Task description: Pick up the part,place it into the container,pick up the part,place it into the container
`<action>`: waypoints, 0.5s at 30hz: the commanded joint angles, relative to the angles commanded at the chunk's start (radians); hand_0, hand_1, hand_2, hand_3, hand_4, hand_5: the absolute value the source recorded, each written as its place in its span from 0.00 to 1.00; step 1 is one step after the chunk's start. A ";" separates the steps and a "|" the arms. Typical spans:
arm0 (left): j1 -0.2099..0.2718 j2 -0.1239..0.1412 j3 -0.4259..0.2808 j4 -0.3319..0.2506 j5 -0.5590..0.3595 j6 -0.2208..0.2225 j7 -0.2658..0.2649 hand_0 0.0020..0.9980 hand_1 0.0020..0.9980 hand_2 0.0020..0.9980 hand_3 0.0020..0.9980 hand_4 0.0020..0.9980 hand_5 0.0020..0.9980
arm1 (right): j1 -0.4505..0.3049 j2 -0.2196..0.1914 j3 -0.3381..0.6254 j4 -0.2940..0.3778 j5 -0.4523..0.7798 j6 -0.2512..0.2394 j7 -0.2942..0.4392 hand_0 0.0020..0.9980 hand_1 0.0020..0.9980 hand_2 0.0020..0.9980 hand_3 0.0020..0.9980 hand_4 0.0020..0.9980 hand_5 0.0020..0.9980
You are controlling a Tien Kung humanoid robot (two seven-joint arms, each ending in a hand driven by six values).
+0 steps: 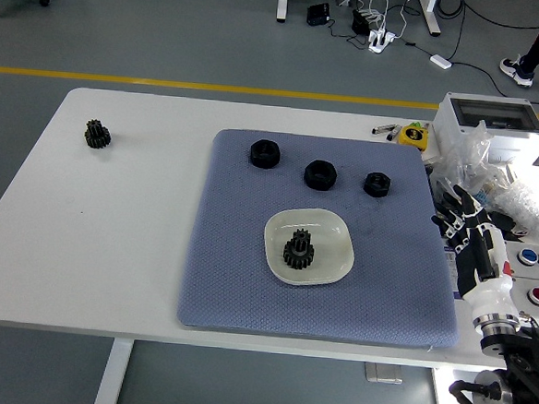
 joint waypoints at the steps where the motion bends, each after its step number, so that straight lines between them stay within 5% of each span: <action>1: 0.000 0.000 0.001 0.000 0.000 0.000 0.000 0.73 0.72 0.78 0.63 0.71 0.62 | -0.008 0.008 0.007 -0.004 -0.016 0.000 -0.001 0.81 0.80 0.83 0.83 1.00 0.79; 15: -0.003 0.000 0.006 0.000 -0.007 0.001 -0.002 0.73 0.72 0.78 0.63 0.71 0.62 | -0.026 0.041 0.029 -0.025 -0.082 -0.005 -0.016 0.81 0.80 0.83 0.83 1.00 0.79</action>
